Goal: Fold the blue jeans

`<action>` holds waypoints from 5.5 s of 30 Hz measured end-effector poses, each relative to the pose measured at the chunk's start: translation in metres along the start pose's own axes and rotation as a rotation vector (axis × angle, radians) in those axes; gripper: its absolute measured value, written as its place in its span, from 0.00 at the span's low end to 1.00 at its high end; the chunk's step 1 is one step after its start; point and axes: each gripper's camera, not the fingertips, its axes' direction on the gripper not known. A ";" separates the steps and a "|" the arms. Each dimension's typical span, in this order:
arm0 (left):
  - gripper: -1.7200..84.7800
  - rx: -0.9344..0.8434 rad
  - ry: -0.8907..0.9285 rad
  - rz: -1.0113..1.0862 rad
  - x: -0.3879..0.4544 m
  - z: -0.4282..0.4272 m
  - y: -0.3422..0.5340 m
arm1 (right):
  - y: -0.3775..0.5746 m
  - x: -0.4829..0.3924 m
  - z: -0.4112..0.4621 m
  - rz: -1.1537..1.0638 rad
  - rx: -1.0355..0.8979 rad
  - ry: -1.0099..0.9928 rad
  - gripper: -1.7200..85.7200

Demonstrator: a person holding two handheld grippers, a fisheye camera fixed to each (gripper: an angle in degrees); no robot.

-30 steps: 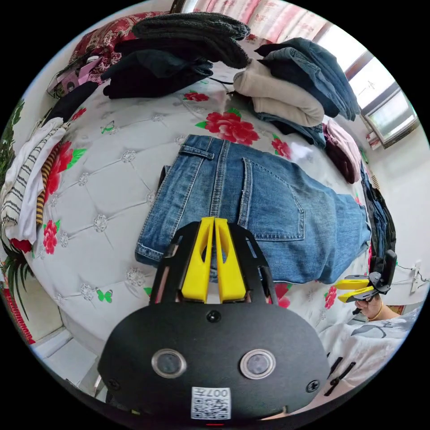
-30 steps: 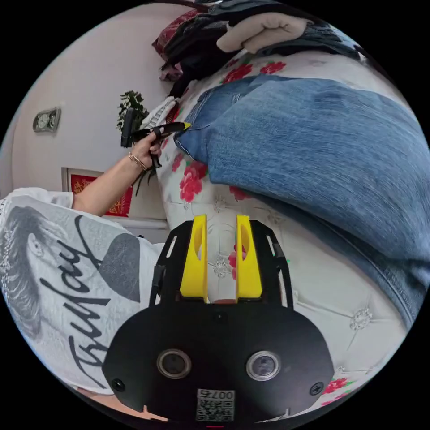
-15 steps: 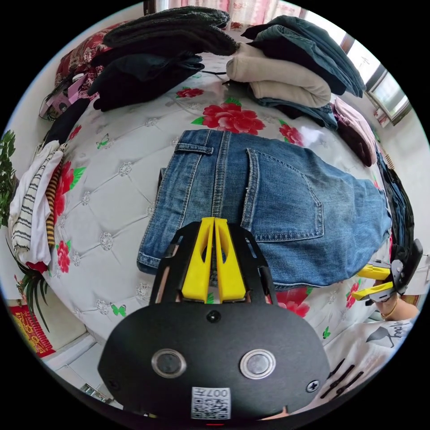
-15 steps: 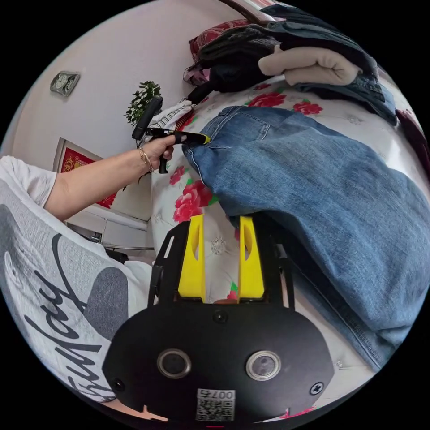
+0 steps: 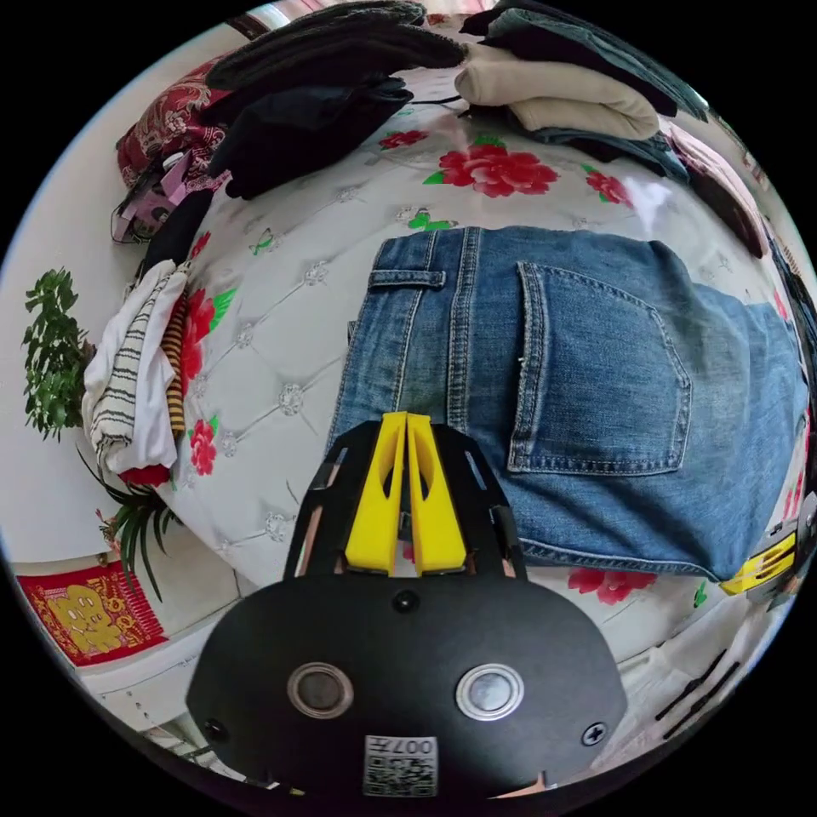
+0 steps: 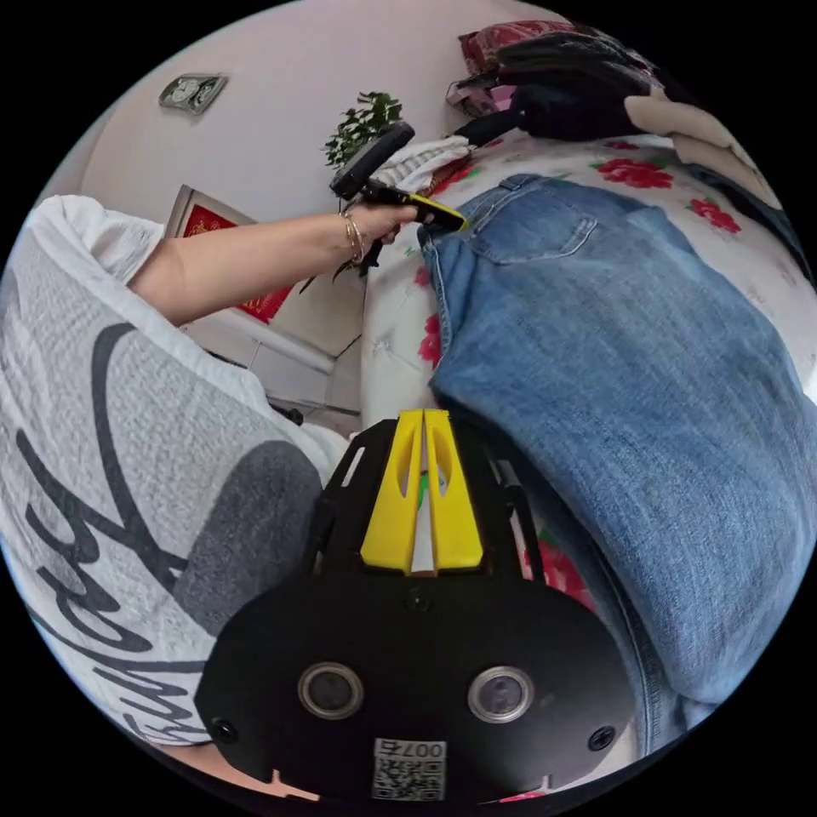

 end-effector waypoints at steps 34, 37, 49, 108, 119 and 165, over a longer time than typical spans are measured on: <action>0.01 0.059 0.469 0.428 0.080 -0.074 0.081 | 0.340 0.147 -0.313 0.994 0.837 0.284 0.02; 0.02 0.026 0.464 0.429 0.088 -0.056 0.071 | 0.374 0.164 -0.292 1.081 0.948 0.177 0.03; 0.02 0.107 0.763 -0.110 -0.027 -0.070 0.069 | 0.437 0.155 -0.285 1.146 1.259 0.005 0.12; 0.04 0.638 1.126 0.663 0.013 -0.165 0.000 | 0.132 0.031 -0.189 0.643 0.525 0.411 0.03; 0.13 0.319 1.014 0.474 0.041 -0.070 0.001 | 0.206 0.097 -0.194 0.834 0.538 0.302 0.08; 0.03 0.075 0.256 0.701 0.237 -0.063 -0.058 | 0.161 0.155 -0.228 0.789 0.243 0.591 0.02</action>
